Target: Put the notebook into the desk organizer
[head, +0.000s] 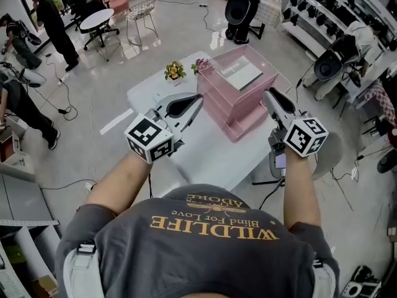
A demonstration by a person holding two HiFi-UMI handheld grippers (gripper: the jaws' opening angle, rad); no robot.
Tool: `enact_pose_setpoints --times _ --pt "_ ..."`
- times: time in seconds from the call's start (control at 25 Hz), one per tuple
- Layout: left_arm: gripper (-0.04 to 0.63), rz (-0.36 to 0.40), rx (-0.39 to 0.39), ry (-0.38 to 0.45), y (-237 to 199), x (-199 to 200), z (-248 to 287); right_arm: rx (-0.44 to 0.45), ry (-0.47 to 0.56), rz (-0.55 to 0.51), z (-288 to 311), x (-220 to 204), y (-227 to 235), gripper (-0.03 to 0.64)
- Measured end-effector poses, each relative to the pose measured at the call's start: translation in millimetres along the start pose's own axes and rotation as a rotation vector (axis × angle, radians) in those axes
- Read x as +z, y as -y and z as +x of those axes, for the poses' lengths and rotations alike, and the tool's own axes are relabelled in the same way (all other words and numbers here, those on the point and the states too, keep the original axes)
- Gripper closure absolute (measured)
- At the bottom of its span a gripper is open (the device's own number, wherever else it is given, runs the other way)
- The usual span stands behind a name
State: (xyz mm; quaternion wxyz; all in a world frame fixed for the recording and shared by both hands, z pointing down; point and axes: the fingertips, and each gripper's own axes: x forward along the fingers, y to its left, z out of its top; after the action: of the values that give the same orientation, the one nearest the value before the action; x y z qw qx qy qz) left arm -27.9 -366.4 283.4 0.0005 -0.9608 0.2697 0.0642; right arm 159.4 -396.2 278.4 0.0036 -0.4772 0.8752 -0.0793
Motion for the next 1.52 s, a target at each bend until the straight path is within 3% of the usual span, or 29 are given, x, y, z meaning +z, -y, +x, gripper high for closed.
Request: enact_pose_setpoints --times 0.2,0.36,0.64,1.52 --pt "0.597 -0.002 0.026 0.007 0.7 -0.5 -6.4 -0.025 0.047 -0.014 -31.8 -9.7 3.4 0.615" --pt "0.597 -0.022 0.044 0.006 1.3 -3.7 -9.3 -0.029 0.044 -0.053 -50.2 -26.3 1.7 0.615" --pt "0.597 -0.032 0.035 -0.001 11.2 -10.6 -10.1 -0.042 0.021 -0.032 -64.5 -52.7 8.4 0.615" --pt "0.597 -0.044 0.036 -0.008 5.4 -16.6 -13.4 -0.026 -0.005 -0.084 -55.3 -49.0 6.9 0.618"
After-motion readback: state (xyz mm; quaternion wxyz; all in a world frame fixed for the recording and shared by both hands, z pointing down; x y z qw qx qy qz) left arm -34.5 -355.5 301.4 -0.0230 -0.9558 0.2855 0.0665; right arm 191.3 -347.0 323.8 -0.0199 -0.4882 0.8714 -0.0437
